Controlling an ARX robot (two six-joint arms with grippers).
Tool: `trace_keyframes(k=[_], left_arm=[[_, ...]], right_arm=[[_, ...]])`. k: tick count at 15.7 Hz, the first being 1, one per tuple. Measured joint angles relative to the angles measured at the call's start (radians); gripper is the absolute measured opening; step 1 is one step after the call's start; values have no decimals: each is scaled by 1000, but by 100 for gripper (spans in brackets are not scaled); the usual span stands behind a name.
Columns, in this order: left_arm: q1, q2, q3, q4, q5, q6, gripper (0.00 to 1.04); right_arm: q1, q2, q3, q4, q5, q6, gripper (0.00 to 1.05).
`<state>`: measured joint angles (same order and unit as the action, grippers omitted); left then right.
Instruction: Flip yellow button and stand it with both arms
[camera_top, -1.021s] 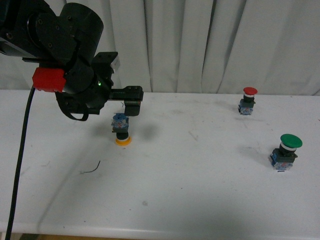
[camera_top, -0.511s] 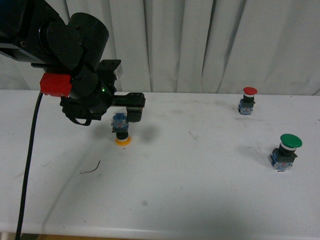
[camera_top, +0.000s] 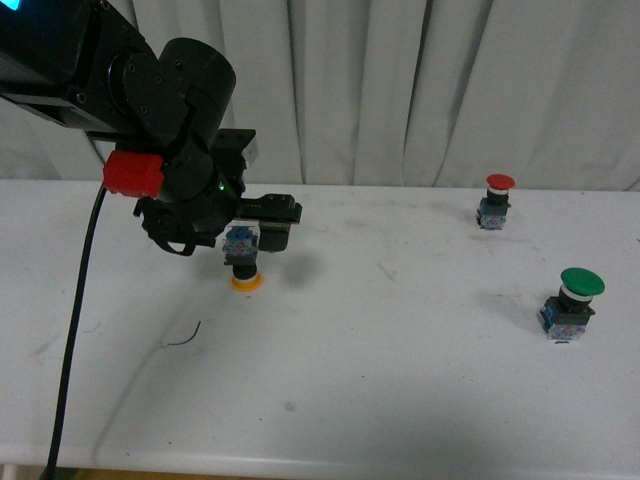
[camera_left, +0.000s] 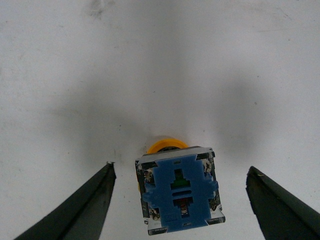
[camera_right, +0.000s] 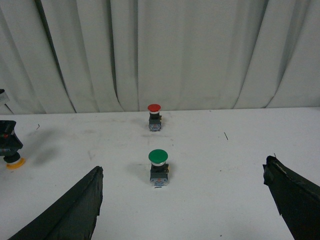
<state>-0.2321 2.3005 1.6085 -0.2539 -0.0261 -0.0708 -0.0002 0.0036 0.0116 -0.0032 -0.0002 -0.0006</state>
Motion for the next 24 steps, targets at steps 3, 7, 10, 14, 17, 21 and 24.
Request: trace_keyframes(k=[3, 7, 10, 14, 17, 21, 24], left_arm=[[0, 2, 6, -4, 2, 0, 49], [0, 3, 15, -2, -9, 6, 35], [-5, -31, -40, 51, -8, 26, 34], [-16, -295, -258, 199, 89, 25, 34], [-53, -612, -521, 326, 238, -11, 34], [-66, -872, -815, 479, 451, -162, 34], [-42, -884, -925, 699, 616, -305, 34]], right_arm=[[0, 0, 0, 0, 0, 0, 98], [0, 0, 0, 0, 0, 0, 98], [0, 0, 0, 0, 0, 0, 98], [0, 0, 0, 0, 0, 0, 98], [0, 0, 0, 0, 0, 0, 98], [0, 0, 0, 0, 0, 0, 98], [0, 0, 0, 0, 0, 0, 98]])
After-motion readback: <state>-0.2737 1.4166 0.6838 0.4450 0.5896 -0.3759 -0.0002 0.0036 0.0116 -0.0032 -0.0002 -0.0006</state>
